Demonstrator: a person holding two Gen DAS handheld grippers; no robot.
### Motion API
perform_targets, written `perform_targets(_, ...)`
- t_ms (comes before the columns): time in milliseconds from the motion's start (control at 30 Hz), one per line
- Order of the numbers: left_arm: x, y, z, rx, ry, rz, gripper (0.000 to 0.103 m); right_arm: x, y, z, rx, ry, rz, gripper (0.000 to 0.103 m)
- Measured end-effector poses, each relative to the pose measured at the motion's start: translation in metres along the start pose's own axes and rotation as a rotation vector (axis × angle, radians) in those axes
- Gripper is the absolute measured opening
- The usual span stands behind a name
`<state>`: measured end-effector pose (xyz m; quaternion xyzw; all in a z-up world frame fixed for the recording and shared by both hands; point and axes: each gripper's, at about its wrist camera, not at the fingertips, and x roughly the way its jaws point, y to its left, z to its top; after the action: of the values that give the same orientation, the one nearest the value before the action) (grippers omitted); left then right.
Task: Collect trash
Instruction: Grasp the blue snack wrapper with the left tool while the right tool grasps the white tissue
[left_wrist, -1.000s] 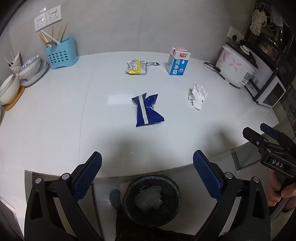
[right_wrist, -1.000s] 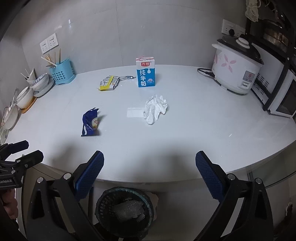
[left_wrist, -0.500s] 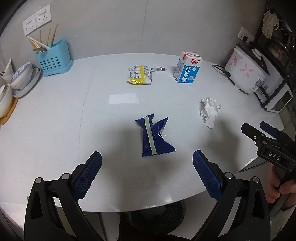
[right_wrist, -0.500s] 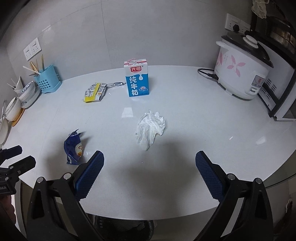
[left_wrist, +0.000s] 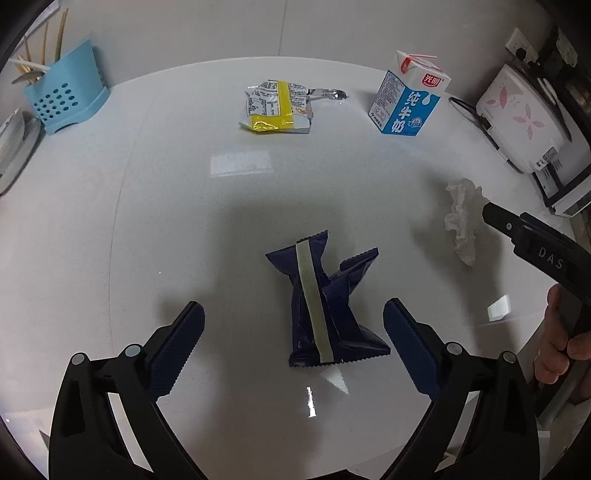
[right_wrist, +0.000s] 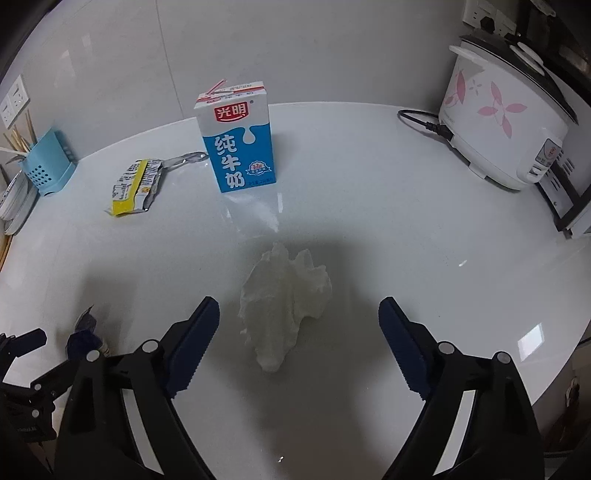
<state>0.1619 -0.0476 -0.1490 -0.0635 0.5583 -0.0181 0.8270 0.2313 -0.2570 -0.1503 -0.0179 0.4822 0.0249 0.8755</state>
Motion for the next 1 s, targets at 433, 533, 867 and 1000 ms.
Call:
perform_targets(433, 0.029, -0.014, 0.008, 0.071, 0.068, -0.027, 0.036, 0.041, 0.012, 0.004, -0.007, 0.050, -0.010, 0.031)
perform_targets(533, 0.028, -0.014, 0.010, 0.082, 0.059, -0.028, 0.025, 0.041, 0.011, 0.003, 0.001, 0.055, -0.014, 0.013)
perform_targets(867, 0.012, -0.012, 0.020, 0.113, 0.028, -0.025, 0.018, 0.020, 0.002, 0.004, 0.064, 0.022, -0.012, 0.008)
perform_targets(1000, -0.001, -0.009, 0.022, 0.137, 0.007, -0.022, 0.018, 0.004, 0.003, 0.004, 0.076, -0.001, 0.000, 0.008)
